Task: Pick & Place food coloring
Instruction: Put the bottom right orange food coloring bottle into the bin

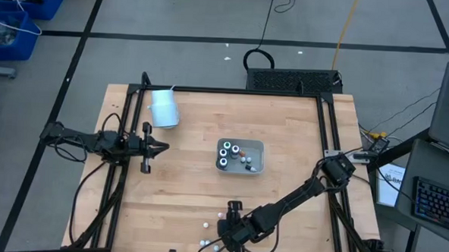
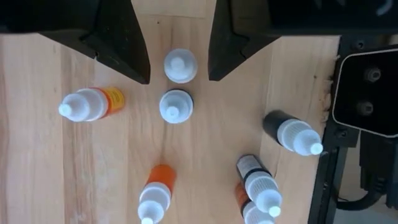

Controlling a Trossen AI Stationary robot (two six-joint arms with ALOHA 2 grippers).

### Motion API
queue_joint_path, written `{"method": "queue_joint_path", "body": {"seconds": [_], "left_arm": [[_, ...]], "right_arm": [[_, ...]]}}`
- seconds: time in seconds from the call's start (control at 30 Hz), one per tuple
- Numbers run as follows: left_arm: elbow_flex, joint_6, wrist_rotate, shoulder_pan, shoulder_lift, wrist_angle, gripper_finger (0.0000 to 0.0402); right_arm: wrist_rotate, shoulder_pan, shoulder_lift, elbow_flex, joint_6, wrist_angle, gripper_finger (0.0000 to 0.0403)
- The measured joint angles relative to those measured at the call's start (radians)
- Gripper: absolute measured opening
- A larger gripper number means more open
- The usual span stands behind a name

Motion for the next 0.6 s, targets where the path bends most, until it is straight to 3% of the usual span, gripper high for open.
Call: {"method": "queue_joint_path", "body": {"seconds": [0.4,0.6], "left_arm": [[0.0,-0.001,0.0,0.0,0.0,0.002,0.0035],[0.0,0.0,0.0,0.0,0.0,0.002,0.0035]], "right_arm": [[-0.002,-0.002,0.014,-0.001,-0.008,0.002,0.0112],[-0.004,-0.002,0.01,0.0,-0.006,0.005,0.0065]]}}
